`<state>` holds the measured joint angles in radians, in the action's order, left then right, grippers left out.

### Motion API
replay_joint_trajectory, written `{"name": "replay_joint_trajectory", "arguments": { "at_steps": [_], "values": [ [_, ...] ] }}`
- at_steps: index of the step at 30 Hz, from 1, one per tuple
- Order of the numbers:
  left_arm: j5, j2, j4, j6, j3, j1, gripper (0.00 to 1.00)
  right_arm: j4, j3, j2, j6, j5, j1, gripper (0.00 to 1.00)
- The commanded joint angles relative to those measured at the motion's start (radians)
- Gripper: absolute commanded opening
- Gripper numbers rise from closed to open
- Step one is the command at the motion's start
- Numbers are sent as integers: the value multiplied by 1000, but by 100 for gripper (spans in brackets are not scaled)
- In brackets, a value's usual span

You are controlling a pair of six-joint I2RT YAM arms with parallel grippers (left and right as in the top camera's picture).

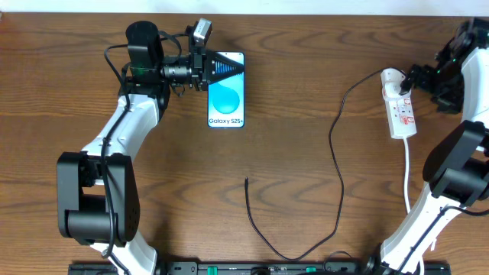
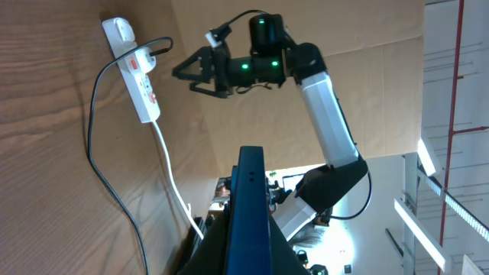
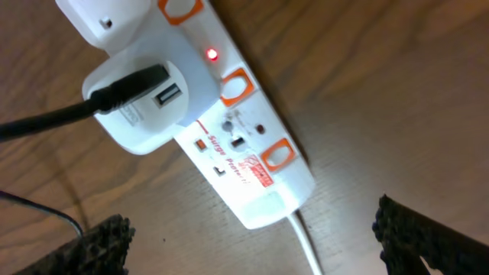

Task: Plug charger to phone and switch on socket

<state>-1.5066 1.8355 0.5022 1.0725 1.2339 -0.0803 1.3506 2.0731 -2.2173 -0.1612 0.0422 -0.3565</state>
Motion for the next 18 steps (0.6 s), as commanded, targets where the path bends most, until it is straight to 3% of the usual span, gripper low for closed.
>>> {"name": "replay_joint_trajectory", "arguments": {
  "at_steps": [1,18],
  "values": [
    [-27,-21,8,-6,8,0,7,54,75,9,-29,-51,1,99],
    [-27,-21,8,-6,8,0,8,176,84,376,-25,-71,54,99]
  ]
}}
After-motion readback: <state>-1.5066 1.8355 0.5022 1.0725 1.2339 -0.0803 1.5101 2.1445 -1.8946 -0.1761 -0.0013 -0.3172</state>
